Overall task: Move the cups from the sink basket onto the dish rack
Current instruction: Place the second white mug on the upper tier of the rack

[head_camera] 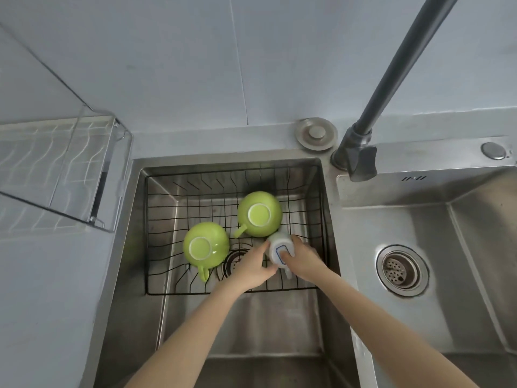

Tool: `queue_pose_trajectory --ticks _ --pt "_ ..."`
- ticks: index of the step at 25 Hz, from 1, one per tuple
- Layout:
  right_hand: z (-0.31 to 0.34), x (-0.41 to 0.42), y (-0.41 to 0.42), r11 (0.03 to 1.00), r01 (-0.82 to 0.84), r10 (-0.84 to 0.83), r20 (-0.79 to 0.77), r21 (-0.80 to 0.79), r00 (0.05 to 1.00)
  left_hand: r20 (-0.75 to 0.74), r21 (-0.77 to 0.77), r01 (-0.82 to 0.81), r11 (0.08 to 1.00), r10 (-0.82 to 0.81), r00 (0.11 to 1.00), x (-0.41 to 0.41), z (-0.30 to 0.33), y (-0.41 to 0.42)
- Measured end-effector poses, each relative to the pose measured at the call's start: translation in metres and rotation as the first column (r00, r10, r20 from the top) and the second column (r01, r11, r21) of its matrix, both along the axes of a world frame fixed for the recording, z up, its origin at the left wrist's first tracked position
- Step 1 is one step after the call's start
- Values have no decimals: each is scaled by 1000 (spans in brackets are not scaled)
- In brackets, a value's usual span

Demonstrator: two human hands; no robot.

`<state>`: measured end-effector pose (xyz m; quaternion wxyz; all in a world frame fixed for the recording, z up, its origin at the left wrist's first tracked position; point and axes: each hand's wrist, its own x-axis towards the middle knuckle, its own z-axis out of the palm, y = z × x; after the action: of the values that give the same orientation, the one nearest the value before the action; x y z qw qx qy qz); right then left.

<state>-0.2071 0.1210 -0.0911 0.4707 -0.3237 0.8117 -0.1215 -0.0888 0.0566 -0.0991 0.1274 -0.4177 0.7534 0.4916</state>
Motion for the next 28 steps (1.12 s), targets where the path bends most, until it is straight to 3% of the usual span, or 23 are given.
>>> queue_pose_trajectory --ticks 8,14,21,28 --pt "-8 -1 0 999 5 -5 5 -39 1000 -35 -81 -50 995 48 998 -3 -23 3" --pt "0 1 2 999 2 -3 -17 -40 1000 -50 -143 -5 990 -2 999 -1 -17 5" --pt "28 6 12 999 -7 6 -17 -44 1000 -180 -186 48 981 -81 980 10 11 6" --pt "85 20 26 968 -129 115 -78 -216 990 -371 -269 -24 963 -81 925 40 59 3"
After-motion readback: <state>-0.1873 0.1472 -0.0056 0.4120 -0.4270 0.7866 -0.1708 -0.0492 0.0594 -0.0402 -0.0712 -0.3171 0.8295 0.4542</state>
